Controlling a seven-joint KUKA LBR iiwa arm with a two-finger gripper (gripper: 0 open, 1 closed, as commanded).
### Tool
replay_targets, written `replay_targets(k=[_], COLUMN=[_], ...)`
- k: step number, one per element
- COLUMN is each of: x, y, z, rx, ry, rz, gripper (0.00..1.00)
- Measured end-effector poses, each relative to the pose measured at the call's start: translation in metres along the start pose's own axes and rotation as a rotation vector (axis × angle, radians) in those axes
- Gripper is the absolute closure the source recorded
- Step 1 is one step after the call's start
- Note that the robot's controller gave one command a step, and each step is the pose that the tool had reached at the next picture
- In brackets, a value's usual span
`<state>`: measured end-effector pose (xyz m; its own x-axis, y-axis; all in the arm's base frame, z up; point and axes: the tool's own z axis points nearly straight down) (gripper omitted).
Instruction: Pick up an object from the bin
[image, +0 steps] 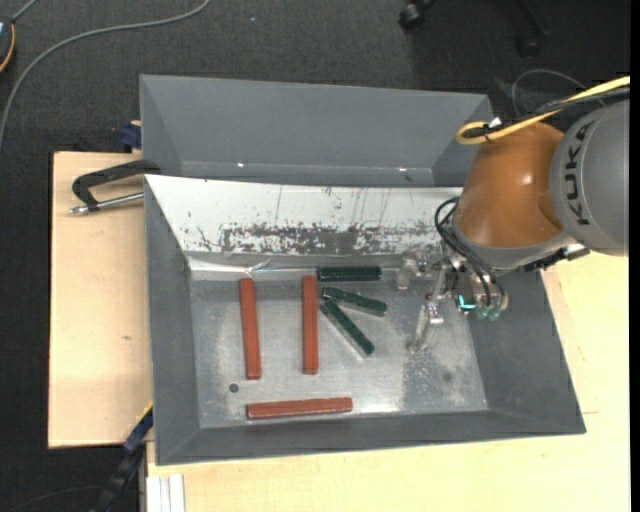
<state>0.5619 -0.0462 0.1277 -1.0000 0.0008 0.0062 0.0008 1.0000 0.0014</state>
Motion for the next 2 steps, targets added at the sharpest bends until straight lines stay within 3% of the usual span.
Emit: replay_targets(k=[1, 2], x=[-0.0294, -0.0307], y=[0.0593, 0.0564], z=[0.0581, 0.0523], rx=[-0.001, 0.0], ry=[-0.011, -0.015], rz=[-0.027, -0.024], gripper=[0.0, 1.0])
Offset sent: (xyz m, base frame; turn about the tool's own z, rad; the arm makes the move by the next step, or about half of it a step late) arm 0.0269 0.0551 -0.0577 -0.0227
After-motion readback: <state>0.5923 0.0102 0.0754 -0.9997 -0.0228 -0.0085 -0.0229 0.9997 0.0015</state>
